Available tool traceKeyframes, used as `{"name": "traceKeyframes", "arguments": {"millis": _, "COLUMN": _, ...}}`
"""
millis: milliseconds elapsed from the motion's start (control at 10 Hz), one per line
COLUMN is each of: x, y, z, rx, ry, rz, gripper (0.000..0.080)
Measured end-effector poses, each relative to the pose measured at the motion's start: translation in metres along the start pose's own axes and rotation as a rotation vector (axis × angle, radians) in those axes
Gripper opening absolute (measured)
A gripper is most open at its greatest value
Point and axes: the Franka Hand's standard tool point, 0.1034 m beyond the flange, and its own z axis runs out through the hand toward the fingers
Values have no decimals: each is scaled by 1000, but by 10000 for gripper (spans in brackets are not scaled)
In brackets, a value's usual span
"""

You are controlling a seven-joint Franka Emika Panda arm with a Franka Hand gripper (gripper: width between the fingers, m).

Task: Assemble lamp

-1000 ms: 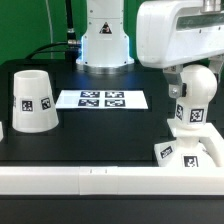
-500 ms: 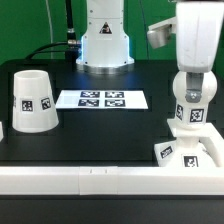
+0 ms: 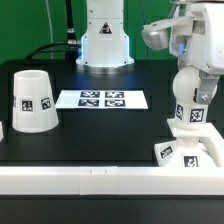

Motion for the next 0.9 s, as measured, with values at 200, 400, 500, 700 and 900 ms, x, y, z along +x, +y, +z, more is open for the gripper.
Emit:
{"name": "traceKeyframes", "arguments": {"millis": 200, "x": -1, "y": 0, "z": 0, "rx": 1, "ry": 1, "rz": 19, "gripper": 577}}
{"name": "traceKeyframes", "arguments": {"millis": 400, "x": -1, "y": 0, "z": 0, "rx": 1, "ry": 0, "rz": 44, "gripper": 577}}
{"name": "traceKeyframes", "arguments": {"millis": 500, "x": -1, "y": 0, "z": 0, "rx": 1, "ry": 1, "rz": 49, "gripper": 577}}
{"name": "traceKeyframes", "arguments": {"millis": 700, "x": 0, "y": -1, "z": 0, "rx": 7, "ry": 2, "rz": 337, "gripper": 577}}
{"name": "traceKeyframes", "arguments": {"millis": 900, "x": 1, "y": -2, "z": 1, "rx": 8, "ry": 1, "rz": 580, "gripper": 577}}
